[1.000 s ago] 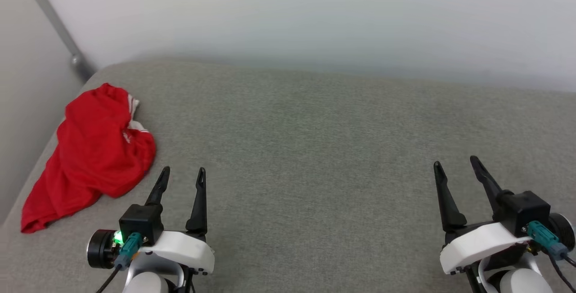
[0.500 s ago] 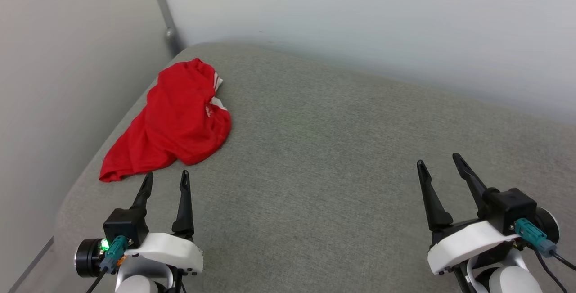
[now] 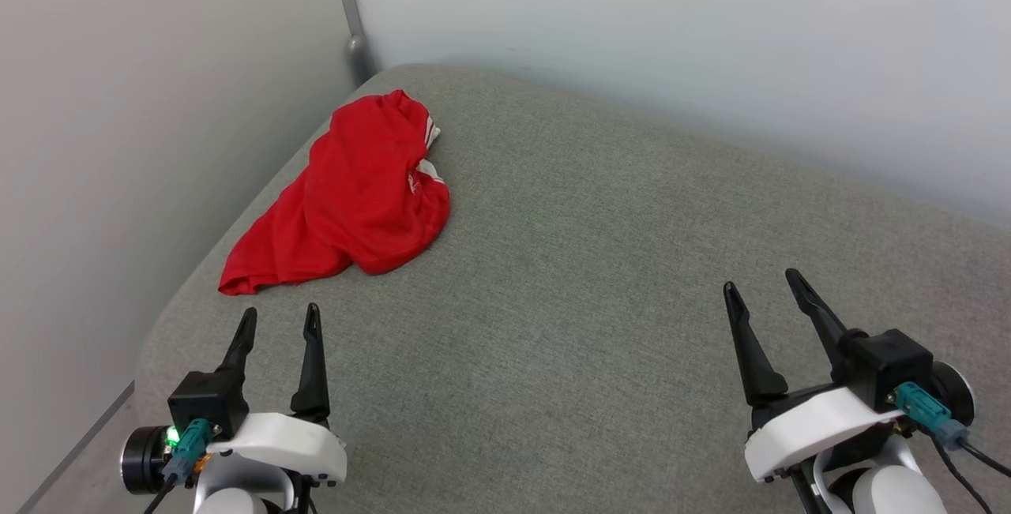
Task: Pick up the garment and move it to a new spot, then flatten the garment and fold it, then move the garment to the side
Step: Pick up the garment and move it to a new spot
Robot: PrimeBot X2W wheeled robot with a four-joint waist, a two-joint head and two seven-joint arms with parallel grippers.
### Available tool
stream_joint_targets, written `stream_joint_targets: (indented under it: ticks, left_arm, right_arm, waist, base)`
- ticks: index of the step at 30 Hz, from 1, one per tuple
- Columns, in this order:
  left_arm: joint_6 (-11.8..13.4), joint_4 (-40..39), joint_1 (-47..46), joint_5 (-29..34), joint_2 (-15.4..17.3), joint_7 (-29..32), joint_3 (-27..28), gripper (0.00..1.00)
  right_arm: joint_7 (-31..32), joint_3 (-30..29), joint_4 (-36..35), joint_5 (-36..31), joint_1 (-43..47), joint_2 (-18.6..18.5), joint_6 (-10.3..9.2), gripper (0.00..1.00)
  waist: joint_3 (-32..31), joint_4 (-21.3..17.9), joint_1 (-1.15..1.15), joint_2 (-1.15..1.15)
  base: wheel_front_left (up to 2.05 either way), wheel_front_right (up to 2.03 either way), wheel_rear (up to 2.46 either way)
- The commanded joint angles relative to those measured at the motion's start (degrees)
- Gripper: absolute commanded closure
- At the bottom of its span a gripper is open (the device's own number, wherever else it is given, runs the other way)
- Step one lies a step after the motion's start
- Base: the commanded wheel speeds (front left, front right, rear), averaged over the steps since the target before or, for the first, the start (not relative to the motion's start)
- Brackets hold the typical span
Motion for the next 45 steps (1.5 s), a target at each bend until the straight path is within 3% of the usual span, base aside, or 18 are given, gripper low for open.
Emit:
stream_joint_targets:
  ticks: [1,7,13,19,25,26,33,38,42,45]
  left_arm:
    - [-0.1,0.2,-0.6,-0.3,-0.1,-0.1,0.4,0.00]
    - [0.2,1.0,-4.0,-1.0,0.3,-0.1,1.8,0.00]
    - [-1.2,3.8,-15.3,-3.8,3.4,0.5,4.0,0.00]
    - [-2.3,6.8,-26.9,-6.8,8.9,5.8,6.1,0.00]
    - [-3.4,13.0,-36.5,-11.8,16.5,20.1,7.2,0.00]
    - [-3.6,15.4,-38.0,-13.0,19.5,25.9,6.6,0.00]
    - [-3.9,22.6,-38.8,-18.2,27.4,42.8,6.0,0.00]
    - [-3.9,26.0,-37.1,-21.2,29.1,49.1,6.1,0.00]
    - [-3.9,29.0,-34.5,-23.2,28.4,54.5,5.6,0.00]
    - [-3.9,29.6,-33.4,-23.5,27.8,55.4,5.1,0.00]
  right_arm:
    - [0.1,0.0,-0.2,-0.6,-1.0,0.1,-0.04,0.00]
    - [1.0,0.3,-0.9,-1.8,-2.5,0.1,-0.04,0.00]
    - [2.9,0.8,-3.7,-3.1,-6.0,0.1,-0.04,0.00]
    - [4.1,1.2,-7.5,-4.6,-9.4,0.1,-0.04,0.00]
    - [3.6,1.5,-9.9,-4.6,-12.1,0.1,-0.04,0.00]
    - [2.9,2.0,-10.1,-4.0,-13.1,0.1,-0.03,0.00]
    - [0.7,3.2,-8.9,-2.2,-14.6,0.1,-0.03,0.00]
    - [0.0,4.0,-8.1,-1.6,-14.5,0.1,-0.03,0.00]
    - [0.0,4.2,-7.5,-1.3,-14.6,0.1,-0.03,0.00]
    - [0.1,4.0,-7.2,-1.2,-13.9,0.1,-0.03,0.00]
  waist:
    - [0.2,-0.2,0.00,0.00]
    - [1.9,-2.5,0.00,0.00]
    - [8.9,-7.3,0.00,0.00]
    - [16.6,-11.6,0.00,0.00]
    - [23.4,-15.9,0.00,0.00]
    - [25.1,-17.3,0.00,0.00]
    - [28.5,-20.4,0.00,0.00]
    - [28.8,-21.5,0.00,0.00]
    - [28.6,-22.2,0.00,0.00]
    - [28.0,-22.2,0.00,0.00]
  base:
    - [0.00,0.00,0.00]
    - [0.00,0.00,0.00]
    - [0.00,0.00,0.00]
    - [0.00,0.00,0.00]
    - [0.00,0.00,0.00]
    - [0.00,0.00,0.00]
    - [0.00,0.00,0.00]
    - [0.00,0.00,0.00]
    - [0.00,0.00,0.00]
    - [0.00,0.00,0.00]
